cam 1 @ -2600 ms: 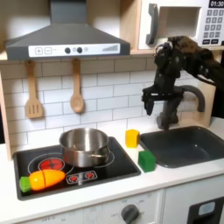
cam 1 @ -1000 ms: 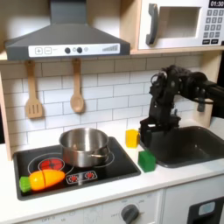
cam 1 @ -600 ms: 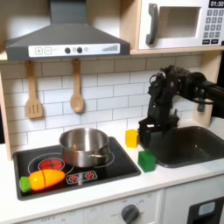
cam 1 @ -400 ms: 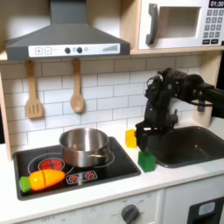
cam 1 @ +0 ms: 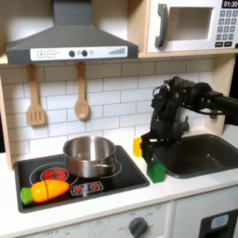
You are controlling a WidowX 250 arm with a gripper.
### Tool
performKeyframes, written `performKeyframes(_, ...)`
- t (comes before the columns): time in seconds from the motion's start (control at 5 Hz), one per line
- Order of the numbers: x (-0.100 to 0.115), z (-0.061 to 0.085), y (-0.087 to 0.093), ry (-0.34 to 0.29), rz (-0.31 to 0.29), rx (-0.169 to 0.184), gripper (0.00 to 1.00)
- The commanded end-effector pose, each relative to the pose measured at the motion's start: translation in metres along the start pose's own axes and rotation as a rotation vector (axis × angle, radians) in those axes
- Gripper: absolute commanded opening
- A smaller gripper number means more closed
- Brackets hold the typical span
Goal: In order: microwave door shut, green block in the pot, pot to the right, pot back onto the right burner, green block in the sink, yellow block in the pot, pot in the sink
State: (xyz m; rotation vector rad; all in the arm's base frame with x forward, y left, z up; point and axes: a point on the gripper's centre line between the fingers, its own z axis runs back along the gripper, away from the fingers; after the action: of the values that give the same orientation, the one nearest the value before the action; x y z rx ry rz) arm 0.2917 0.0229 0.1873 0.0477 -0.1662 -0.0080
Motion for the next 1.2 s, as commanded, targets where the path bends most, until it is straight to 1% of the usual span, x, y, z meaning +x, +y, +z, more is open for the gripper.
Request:
performKeyframes(0.0,0.004,-0.012,-0.01,0.017,-0.055,-0.011,1.0)
performKeyframes(0.2,0.007,-0.016,-0.014,0.023,-0.048,-0.012,1.0)
performKeyframes(0.4,0.006,-0.025,-0.014,0.049,-0.052,-0.02,1.0)
performKeyframes(0.6,0.005,-0.029,-0.01,0.058,-0.032,-0.01,1.0)
performKeyframes(1.0,0.002,-0.04,-0.016,0.093,-0.058,-0.029,1.0)
